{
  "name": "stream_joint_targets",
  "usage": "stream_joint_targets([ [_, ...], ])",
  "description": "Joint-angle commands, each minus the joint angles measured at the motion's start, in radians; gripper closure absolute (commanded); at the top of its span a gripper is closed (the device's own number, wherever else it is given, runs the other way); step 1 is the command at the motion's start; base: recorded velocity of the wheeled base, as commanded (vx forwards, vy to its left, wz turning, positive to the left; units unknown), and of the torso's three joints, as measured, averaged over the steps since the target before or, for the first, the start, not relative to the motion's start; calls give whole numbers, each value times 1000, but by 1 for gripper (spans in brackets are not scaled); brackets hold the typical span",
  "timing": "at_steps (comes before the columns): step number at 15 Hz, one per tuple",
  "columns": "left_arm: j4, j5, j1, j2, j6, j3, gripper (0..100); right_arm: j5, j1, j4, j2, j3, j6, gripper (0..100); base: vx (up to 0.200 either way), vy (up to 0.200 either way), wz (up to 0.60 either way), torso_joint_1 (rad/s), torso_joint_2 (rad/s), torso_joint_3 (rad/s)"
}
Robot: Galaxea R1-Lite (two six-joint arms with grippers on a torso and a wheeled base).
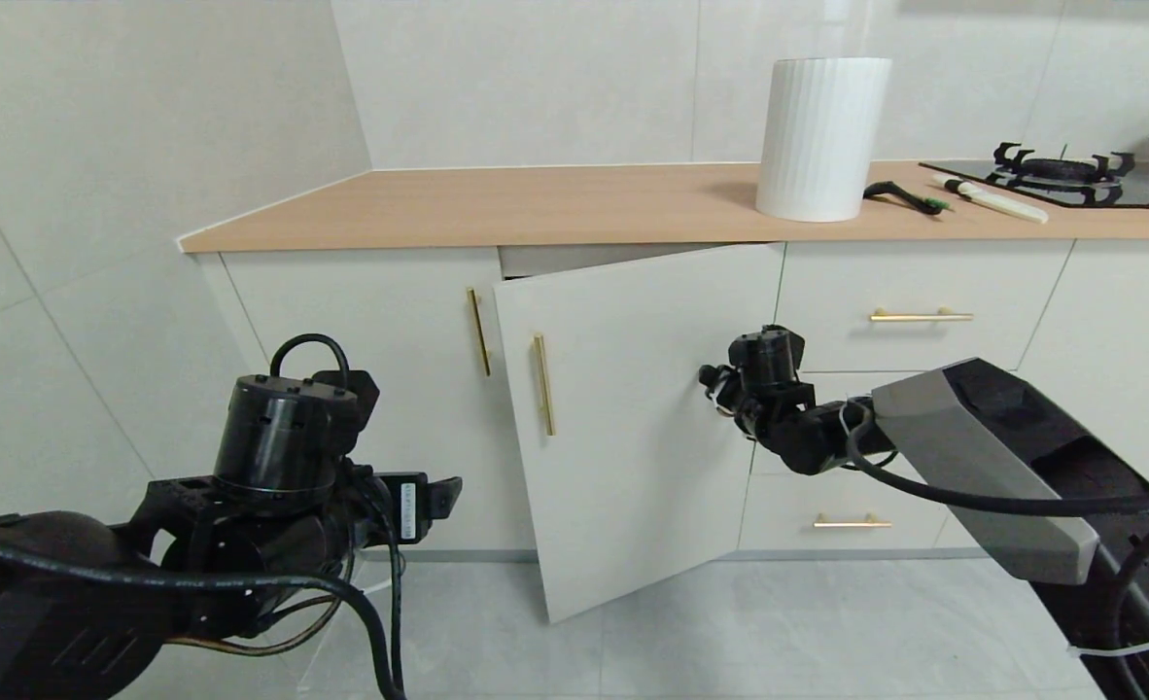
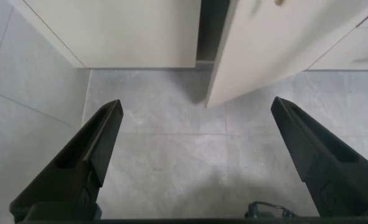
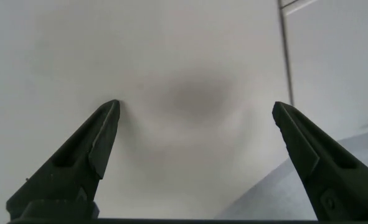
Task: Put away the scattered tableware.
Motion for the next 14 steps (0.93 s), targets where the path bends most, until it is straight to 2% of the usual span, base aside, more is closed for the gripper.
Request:
stream_joint_targets([
  [1,-1,0,3,6,0,2,0,3,0,53,52,-108,-50,0,0,0,0,0,0,0],
  [2,-2,0,10,7,0,0,0,8,0,72,78,-157,-64,0,0,0,0,0,0,0],
  [7,-4,0,13,13,0,2,0,20,7,58,118,-157,-109,0,0,0,0,0,0,0],
  [14,-4,0,13,6,-3,9,0,2,-75,-2,142,-157,-149,0,0,0,0,0,0,0],
])
